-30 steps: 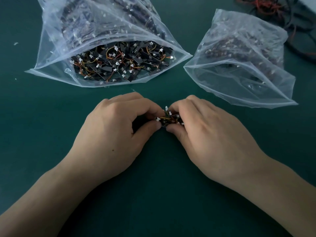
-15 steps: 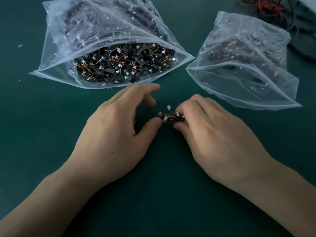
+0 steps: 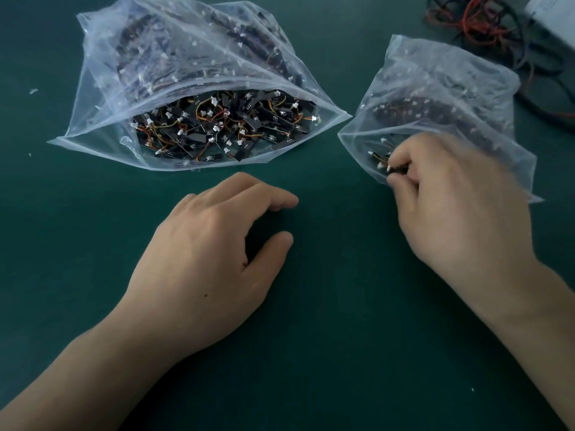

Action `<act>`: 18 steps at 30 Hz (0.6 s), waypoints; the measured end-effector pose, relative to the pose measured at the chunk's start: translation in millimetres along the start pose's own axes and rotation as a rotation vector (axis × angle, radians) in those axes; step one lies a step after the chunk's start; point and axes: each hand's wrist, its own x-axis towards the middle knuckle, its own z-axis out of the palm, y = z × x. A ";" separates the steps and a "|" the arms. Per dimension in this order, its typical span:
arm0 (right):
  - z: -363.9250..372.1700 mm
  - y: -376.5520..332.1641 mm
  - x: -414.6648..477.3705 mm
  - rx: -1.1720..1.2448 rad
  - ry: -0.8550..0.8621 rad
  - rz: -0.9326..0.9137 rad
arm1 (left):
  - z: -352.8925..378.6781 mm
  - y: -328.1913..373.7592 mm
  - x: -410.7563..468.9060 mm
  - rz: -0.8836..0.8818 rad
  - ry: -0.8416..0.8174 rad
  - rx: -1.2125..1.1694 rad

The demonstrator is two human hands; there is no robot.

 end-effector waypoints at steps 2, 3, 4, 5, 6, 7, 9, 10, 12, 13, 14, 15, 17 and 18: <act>-0.5 -1.7 0.1 0.054 -0.011 0.020 | -0.2 -0.1 0.0 0.003 -0.007 -0.001; -0.4 -1.7 0.2 0.067 -0.016 0.030 | -0.4 0.1 -0.2 0.003 -0.010 0.000; -0.5 -1.2 0.6 0.073 -0.018 0.035 | -0.4 0.2 -0.3 0.001 -0.012 0.000; -0.9 0.0 0.9 0.074 -0.019 0.035 | -0.4 0.3 -0.4 0.000 -0.014 -0.002; -0.8 1.1 1.2 0.069 -0.019 0.034 | -0.3 0.4 -0.3 0.001 -0.015 -0.005; 0.3 1.9 1.2 0.052 -0.024 0.027 | -0.1 0.3 -0.4 0.003 -0.016 -0.006; 4.0 1.4 0.9 -0.025 -0.058 -0.005 | 0.2 0.3 -0.6 0.002 -0.014 -0.006; 5.6 0.6 0.7 -0.065 -0.085 -0.015 | 0.3 0.1 -0.6 -0.001 -0.013 -0.007; 5.6 0.0 1.1 -0.085 -0.123 0.003 | 0.3 0.0 -0.7 -0.007 -0.015 -0.004; 4.7 0.8 1.6 -0.068 -0.127 0.013 | 0.4 0.0 -0.7 -0.009 -0.017 -0.002; 4.0 1.1 1.7 -0.045 -0.117 0.013 | 0.5 0.1 -0.4 -0.011 -0.018 -0.002; 3.4 1.0 1.2 -0.020 -0.098 0.004 | 0.4 0.2 -0.4 -0.013 -0.018 -0.001; 3.2 -0.5 -0.3 0.041 -0.090 -0.034 | 0.3 0.6 0.0 -0.013 -0.014 0.002; 3.9 -1.6 -0.9 0.065 -0.105 -0.054 | 0.3 0.9 0.1 -0.010 -0.013 0.003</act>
